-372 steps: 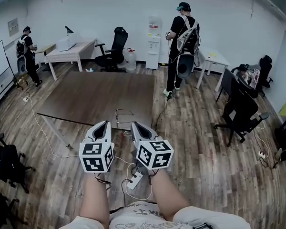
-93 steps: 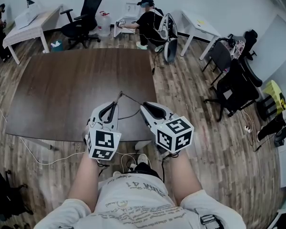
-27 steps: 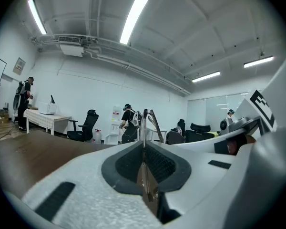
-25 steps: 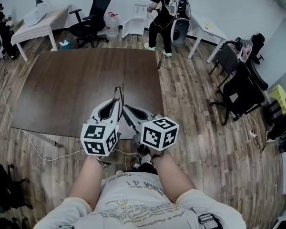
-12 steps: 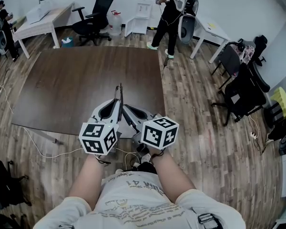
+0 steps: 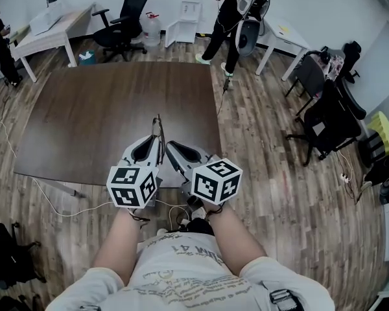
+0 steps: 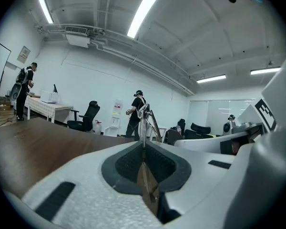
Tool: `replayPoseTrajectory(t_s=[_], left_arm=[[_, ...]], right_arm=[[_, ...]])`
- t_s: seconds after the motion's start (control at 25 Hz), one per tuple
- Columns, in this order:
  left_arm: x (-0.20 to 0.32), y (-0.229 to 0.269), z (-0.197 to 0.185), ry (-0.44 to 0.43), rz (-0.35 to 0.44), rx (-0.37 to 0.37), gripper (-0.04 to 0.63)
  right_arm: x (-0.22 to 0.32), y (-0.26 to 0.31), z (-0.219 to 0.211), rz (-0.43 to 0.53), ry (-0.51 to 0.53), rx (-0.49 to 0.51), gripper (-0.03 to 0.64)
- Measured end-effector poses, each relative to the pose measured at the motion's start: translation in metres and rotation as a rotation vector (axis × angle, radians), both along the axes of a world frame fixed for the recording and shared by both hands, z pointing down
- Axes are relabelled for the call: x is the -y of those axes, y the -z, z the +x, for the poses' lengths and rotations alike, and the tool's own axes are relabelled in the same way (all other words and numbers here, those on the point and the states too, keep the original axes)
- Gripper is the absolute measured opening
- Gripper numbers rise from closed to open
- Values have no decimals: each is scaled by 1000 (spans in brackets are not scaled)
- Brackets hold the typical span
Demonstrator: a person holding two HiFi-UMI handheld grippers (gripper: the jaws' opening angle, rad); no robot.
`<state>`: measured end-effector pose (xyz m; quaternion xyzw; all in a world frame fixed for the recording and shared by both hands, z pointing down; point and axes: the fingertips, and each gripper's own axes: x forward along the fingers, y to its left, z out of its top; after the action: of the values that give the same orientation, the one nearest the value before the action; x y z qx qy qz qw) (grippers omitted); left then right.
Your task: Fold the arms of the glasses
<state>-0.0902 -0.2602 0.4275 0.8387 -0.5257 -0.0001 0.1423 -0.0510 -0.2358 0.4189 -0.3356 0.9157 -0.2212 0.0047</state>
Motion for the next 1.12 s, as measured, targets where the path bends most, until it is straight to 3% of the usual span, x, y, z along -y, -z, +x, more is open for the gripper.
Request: replayPoseTrajectory(t_s=[0.2,0.44,0.68,0.8,0.96,1.12], left_arm=[[10,-14,3,-10,-18,56,31],[27,-51,-11,2,-43,239,31],[56,-82,-19,-12,-23,507,31],[69,-100,-18,-25,11,692,31],[85,-130,2,-112,98,966,31],[99,-165,25,-203,123,1108,31]], right_arm=[[4,-7,14,-2,-30,-5,21],[5,-17,28,-6,-50,-22,20],[14,-27,48,-25,-95,-36,21],[21,-27,58,-23,-128,-36,21],[30,-28,76,-21,-172,-40,21],[36,-30,96,-28,-214,-42,23]])
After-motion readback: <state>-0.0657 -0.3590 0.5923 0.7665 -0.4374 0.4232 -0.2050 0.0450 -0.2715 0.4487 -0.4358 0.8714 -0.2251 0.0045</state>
